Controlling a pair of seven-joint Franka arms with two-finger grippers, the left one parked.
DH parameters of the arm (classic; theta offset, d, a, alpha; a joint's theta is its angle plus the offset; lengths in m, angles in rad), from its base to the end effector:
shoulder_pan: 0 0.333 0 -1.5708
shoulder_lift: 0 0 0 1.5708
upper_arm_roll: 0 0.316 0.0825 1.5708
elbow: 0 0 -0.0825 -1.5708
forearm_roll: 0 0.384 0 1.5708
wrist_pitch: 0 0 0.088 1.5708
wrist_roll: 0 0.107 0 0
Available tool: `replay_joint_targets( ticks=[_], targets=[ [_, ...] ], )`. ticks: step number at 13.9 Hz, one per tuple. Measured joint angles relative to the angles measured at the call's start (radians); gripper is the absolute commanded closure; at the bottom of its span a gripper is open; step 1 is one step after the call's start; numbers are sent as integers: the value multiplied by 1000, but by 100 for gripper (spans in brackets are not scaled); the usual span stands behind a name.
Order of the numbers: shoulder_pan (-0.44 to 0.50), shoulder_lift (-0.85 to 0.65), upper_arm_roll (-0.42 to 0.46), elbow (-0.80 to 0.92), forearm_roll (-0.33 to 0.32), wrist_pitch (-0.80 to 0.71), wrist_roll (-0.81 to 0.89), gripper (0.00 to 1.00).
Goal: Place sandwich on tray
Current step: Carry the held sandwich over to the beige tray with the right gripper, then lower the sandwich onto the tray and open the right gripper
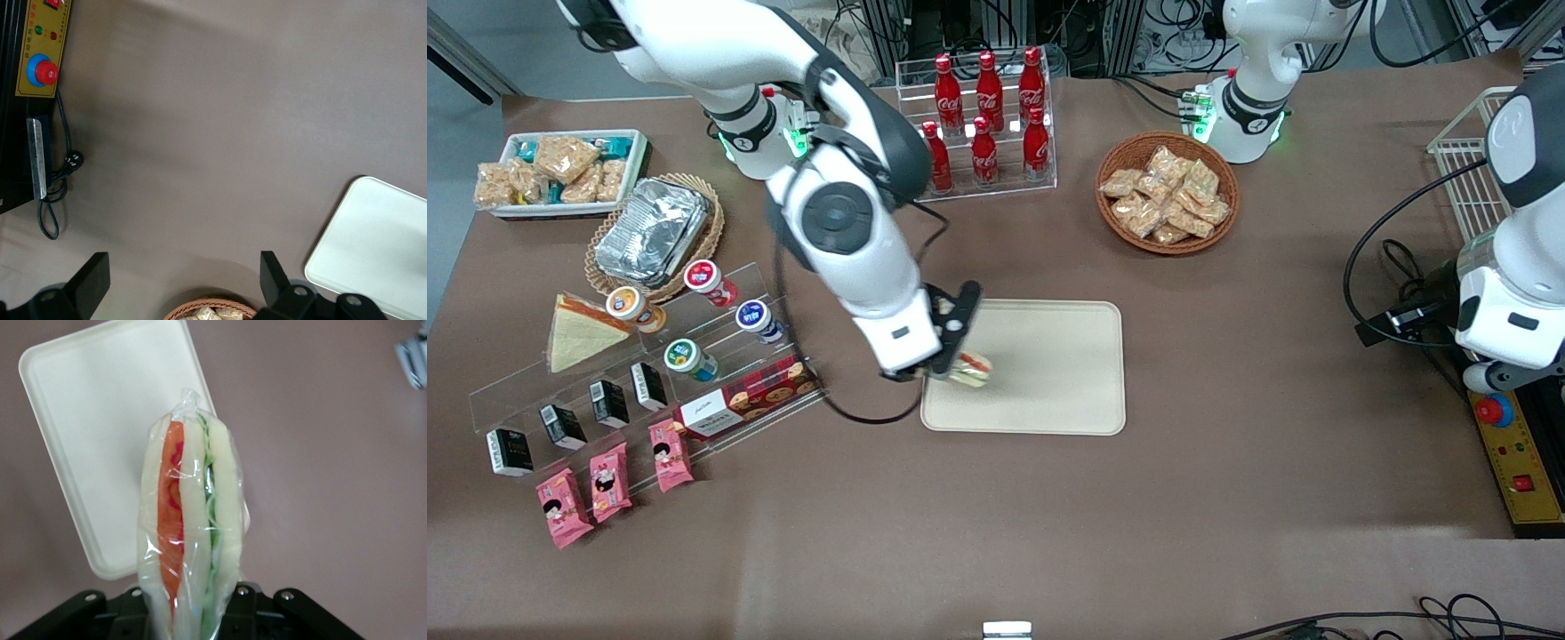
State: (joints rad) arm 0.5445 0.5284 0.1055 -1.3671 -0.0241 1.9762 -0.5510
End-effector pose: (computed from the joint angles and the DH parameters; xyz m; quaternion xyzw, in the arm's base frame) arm 0.5806 0.4206 0.4220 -0.8265 -0.5612 -0.0410 0.0170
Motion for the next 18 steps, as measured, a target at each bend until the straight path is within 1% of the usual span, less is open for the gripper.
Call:
replay_joint_targets(
  ticks=[4, 5, 7, 8, 9, 14, 15, 16, 17, 18],
  targets=[
    [63, 115, -3, -3, -6, 97, 0, 72],
    [77, 141, -6, -3, -28, 118, -1, 72],
    [98, 181, -7, -3, -116, 148, 0, 72],
    [102, 198, -8, -3, -146, 161, 0, 72],
    [103, 214, -9, -3, -162, 178, -1, 72],
    [103, 267, -23, -3, -191, 233, -1, 71],
    [103, 272, -28, -2, -192, 235, -1, 62],
    [103, 278, -32, -2, -193, 241, -1, 59],
    [102, 283, -35, -2, -193, 250, -1, 28],
    [101, 285, -35, -2, -193, 254, -1, 8]
  ],
)
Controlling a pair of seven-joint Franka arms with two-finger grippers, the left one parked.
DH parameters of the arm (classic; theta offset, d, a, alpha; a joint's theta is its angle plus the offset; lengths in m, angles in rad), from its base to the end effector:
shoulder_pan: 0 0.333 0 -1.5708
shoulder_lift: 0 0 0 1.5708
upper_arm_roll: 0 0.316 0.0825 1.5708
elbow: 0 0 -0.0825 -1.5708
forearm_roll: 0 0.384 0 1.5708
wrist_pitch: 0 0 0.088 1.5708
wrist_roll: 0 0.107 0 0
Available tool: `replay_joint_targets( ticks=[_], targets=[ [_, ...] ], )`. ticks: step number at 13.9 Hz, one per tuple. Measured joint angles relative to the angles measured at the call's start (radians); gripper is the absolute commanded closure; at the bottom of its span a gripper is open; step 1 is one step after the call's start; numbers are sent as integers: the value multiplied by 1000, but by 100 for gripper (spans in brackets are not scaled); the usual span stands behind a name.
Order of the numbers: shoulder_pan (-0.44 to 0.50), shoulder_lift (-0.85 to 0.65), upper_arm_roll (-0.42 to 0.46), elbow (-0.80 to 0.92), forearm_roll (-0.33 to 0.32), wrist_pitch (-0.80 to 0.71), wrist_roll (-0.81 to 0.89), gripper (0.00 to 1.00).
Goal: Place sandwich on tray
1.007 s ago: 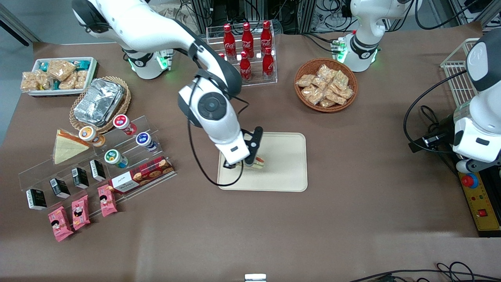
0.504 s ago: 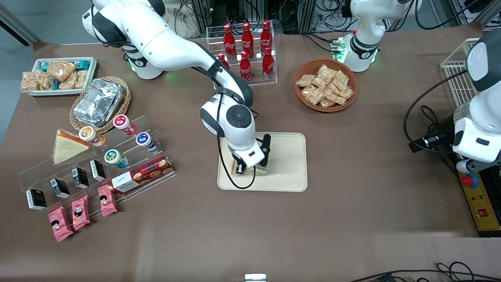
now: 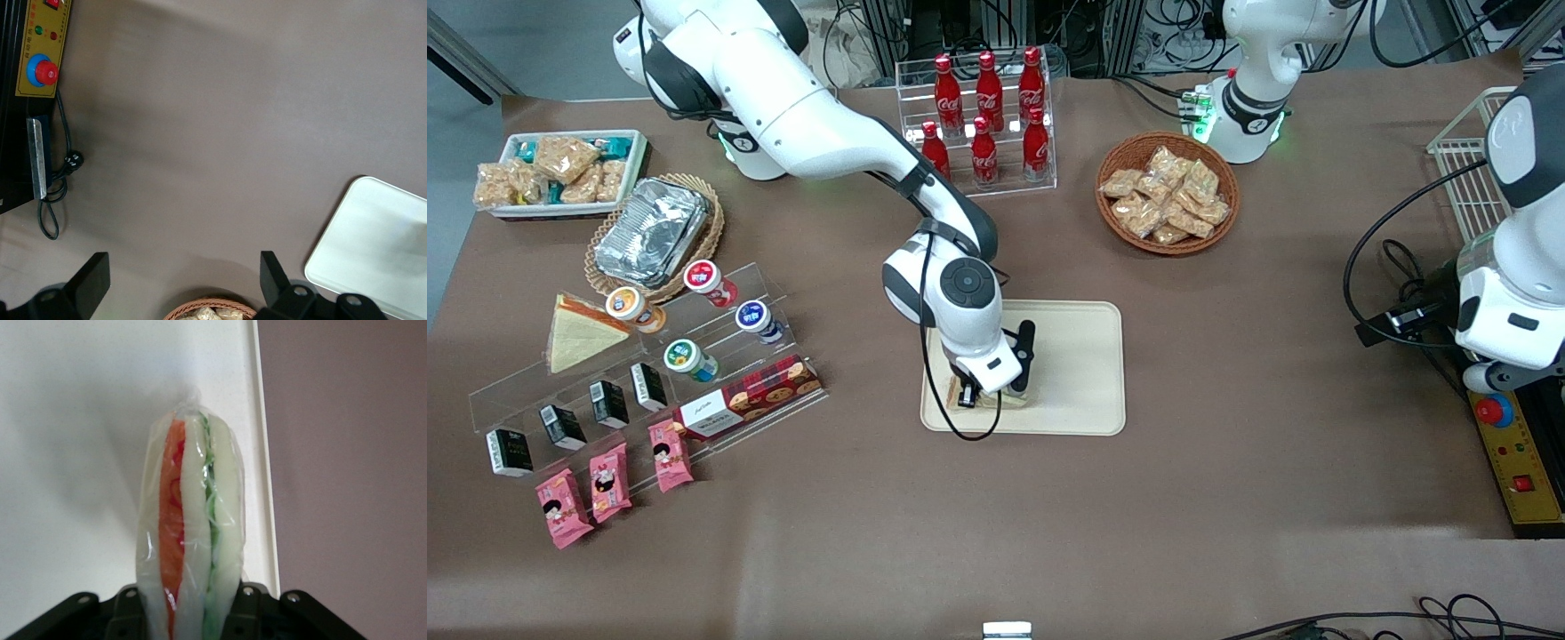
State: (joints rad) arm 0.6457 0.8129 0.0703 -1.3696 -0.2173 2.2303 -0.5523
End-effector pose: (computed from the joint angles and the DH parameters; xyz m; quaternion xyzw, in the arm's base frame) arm 0.5710 0.4730 0.2359 0.7714 0.6328 0.0303 0.0599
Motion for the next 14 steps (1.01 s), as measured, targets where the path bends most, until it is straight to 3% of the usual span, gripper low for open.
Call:
replay_joint_targets(
  ticks=[1, 11, 14],
  targets=[
    [0, 0, 0, 1, 0, 1, 0, 3],
    [-28, -59, -6, 26, 3, -4, 42, 2],
    [-116, -151, -10, 30, 76, -112, 47, 2]
  ],
)
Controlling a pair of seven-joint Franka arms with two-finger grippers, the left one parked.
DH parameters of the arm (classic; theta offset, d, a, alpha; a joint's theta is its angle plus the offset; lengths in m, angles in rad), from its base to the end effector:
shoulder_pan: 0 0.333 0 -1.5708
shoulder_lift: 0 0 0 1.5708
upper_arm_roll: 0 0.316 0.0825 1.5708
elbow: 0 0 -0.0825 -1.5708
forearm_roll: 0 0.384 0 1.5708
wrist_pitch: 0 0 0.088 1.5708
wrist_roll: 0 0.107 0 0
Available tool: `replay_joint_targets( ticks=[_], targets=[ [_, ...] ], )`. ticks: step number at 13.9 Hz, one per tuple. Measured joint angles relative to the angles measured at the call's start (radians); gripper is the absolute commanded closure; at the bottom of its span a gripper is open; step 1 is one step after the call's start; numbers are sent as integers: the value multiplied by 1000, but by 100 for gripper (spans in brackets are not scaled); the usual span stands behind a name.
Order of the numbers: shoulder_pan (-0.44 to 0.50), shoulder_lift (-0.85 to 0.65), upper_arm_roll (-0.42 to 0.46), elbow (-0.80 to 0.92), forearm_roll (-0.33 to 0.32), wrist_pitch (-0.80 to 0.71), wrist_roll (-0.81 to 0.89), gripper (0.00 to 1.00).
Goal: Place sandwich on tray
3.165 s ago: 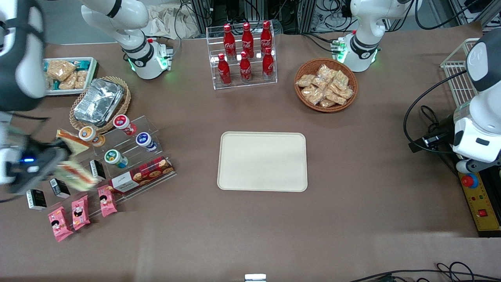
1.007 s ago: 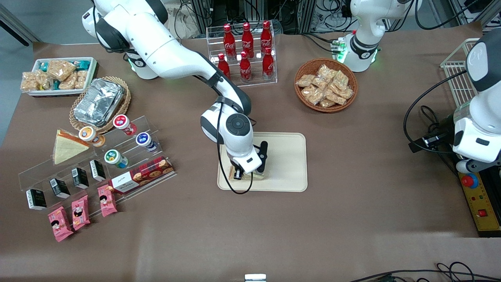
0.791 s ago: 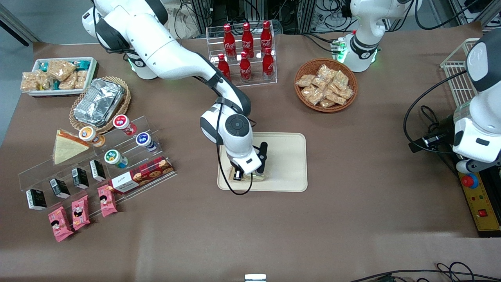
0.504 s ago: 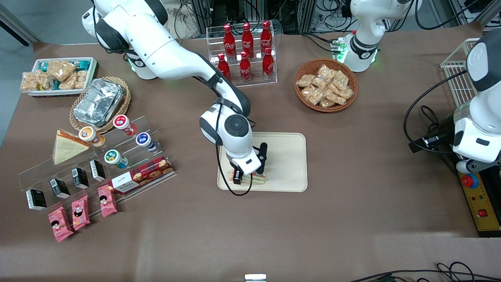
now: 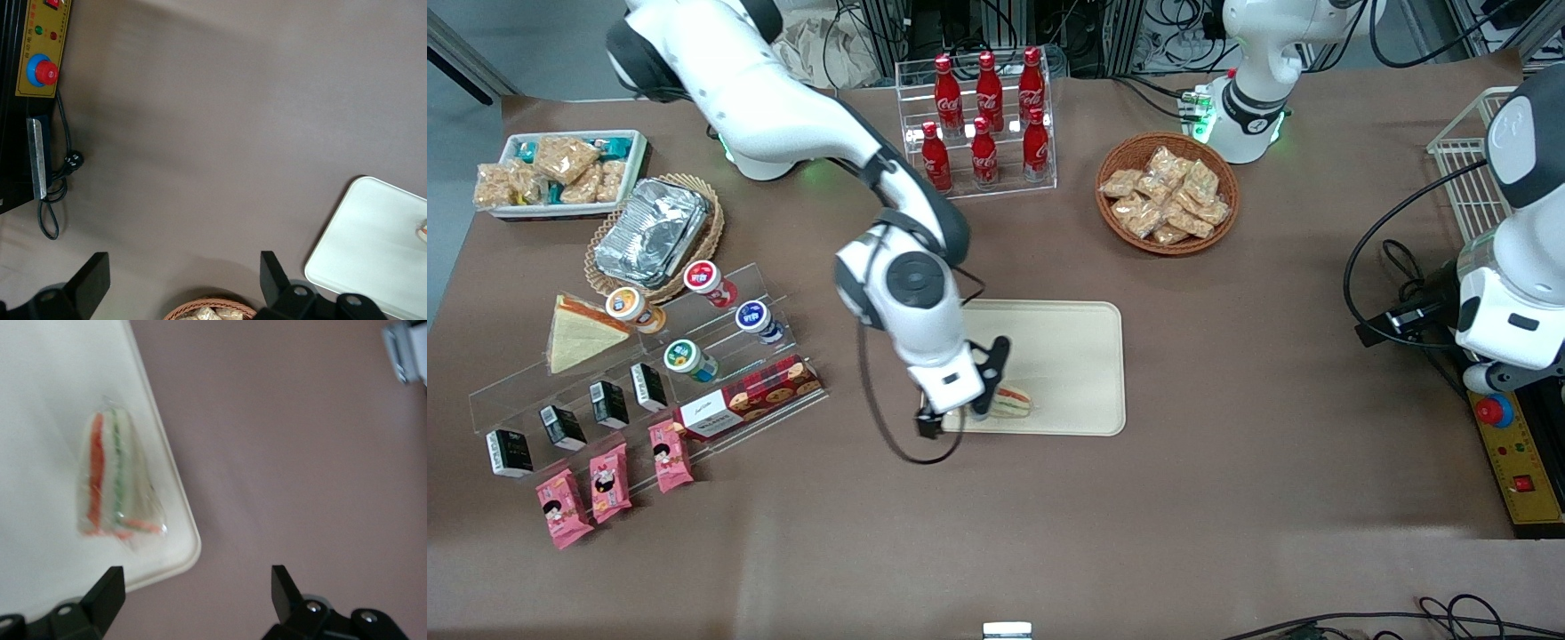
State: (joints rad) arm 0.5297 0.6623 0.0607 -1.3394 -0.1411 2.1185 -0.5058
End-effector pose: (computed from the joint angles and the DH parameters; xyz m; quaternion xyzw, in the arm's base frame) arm 0.6261 0.3996 0.3508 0.8376 0.5413 0.0608 0.0415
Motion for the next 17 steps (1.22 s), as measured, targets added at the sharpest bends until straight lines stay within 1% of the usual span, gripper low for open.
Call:
replay_joint_targets(
  ticks=[2, 3, 5, 8, 11, 14, 16, 17],
  targets=[
    [-81, -64, -2, 1, 86, -75, 0, 2],
    [-121, -96, -4, 1, 109, -117, 5, 2],
    [-170, -160, -20, 1, 119, -207, 42, 2],
    [-172, -236, -76, 0, 124, -325, 104, 2],
    [-172, -296, -151, -1, 131, -419, 157, 2],
    [-172, -353, -223, -10, 146, -473, 198, 2],
    [-180, -375, -256, -28, 154, -478, 229, 2],
    [-197, -376, -264, -32, 175, -478, 237, 2]
  ],
)
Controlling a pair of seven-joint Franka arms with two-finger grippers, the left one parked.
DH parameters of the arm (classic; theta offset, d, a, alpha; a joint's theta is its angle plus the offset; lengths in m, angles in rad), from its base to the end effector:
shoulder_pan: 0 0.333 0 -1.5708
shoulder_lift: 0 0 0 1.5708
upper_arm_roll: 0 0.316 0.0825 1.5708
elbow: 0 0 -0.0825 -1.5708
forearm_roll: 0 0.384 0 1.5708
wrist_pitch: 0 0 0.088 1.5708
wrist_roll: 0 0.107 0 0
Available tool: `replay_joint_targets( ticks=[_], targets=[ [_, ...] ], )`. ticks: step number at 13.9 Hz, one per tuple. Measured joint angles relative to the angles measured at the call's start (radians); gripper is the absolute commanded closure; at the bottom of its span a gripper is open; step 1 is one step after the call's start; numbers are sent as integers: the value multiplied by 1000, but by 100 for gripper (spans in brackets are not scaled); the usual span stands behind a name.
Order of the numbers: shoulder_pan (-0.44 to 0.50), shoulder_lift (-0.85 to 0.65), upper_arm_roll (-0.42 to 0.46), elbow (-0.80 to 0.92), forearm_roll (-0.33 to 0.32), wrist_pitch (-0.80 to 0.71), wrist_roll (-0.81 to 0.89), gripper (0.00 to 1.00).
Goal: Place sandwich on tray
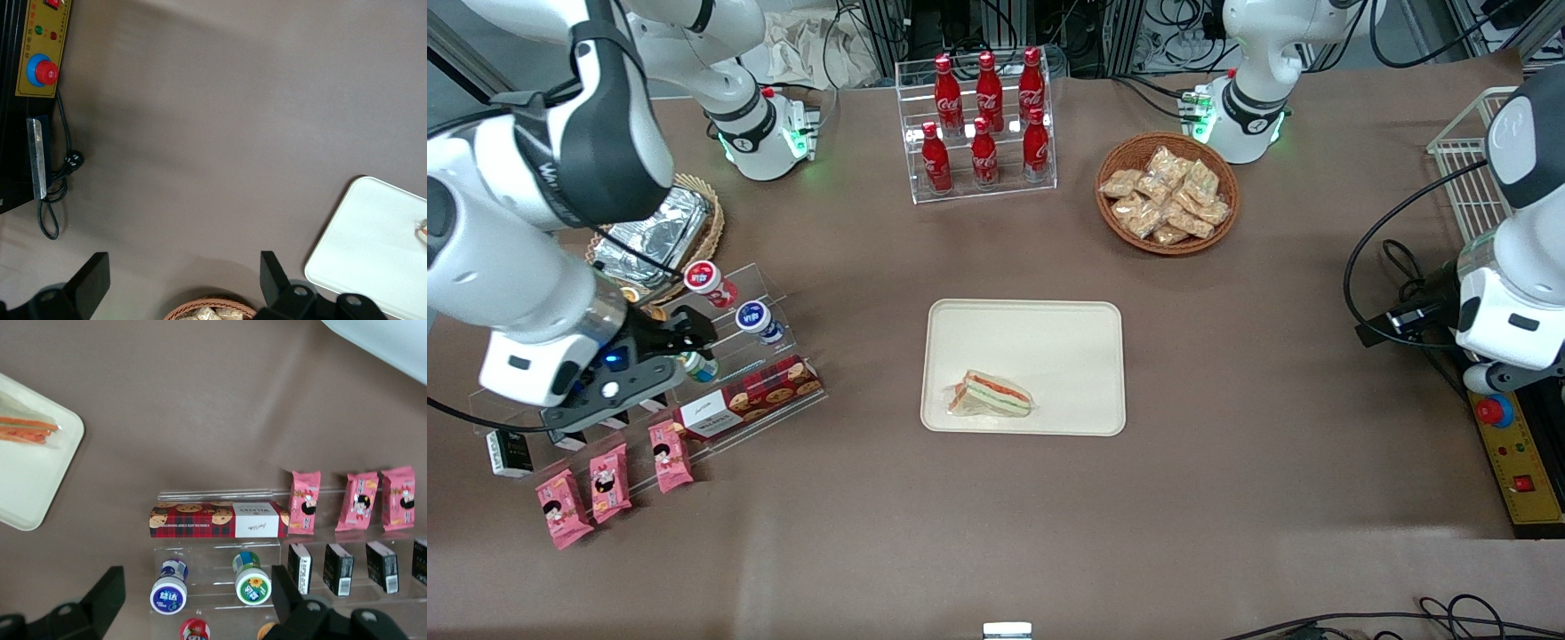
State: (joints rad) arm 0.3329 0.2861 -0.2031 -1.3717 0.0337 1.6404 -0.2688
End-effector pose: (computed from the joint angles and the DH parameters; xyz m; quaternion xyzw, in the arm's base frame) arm 0.6346 0.1043 0.5563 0.9796 0.2005 -0.0066 0.0113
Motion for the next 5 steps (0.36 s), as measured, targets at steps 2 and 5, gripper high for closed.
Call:
replay_joint_targets(
  ticks=[2, 5],
  targets=[
    [-58, 0, -3, -8, 42, 0, 4, 2],
    [-102, 0, -27, -9, 49, 0, 4, 2]
  ],
)
